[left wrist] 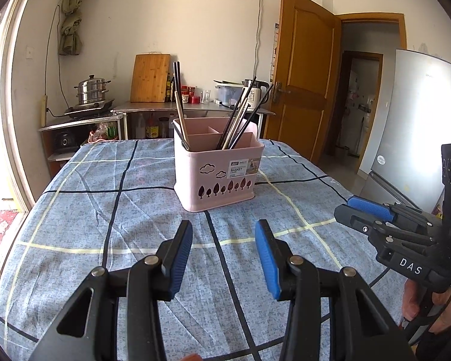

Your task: Organize utensils

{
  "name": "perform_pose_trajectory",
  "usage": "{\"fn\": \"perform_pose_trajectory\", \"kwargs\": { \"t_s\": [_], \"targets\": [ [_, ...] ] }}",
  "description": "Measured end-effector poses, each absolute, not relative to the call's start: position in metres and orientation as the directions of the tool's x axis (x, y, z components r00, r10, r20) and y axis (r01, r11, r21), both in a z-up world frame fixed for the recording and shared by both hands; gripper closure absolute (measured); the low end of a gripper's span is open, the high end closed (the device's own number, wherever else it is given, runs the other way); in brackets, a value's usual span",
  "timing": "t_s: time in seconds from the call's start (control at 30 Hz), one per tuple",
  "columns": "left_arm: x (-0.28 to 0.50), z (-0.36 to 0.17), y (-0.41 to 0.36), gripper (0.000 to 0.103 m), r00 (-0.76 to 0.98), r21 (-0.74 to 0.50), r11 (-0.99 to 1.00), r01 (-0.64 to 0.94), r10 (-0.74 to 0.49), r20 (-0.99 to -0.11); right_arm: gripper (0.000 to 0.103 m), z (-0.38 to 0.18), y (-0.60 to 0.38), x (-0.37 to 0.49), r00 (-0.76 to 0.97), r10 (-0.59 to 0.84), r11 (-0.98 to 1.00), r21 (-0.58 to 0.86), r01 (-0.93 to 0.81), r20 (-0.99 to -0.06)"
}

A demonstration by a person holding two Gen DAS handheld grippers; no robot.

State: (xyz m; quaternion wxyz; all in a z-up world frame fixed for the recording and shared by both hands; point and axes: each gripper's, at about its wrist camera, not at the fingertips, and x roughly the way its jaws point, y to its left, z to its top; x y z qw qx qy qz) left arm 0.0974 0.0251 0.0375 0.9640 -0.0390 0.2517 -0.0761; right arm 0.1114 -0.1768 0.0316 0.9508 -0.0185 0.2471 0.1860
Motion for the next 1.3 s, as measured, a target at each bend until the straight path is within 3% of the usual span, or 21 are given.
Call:
{"fn": "perform_pose_trajectory", "kwargs": {
  "t_s": [1.3],
  "targets": [
    [0.0973, 0.0349, 0.0199, 0.055, 0.859, -0.114, 0.985, 0.129, -0.169, -0.483, 0.069, 0.0249, -0.1757, 0.1131, 0.797, 0.350, 0.928, 0.062, -0.369, -0.493]
  ]
}}
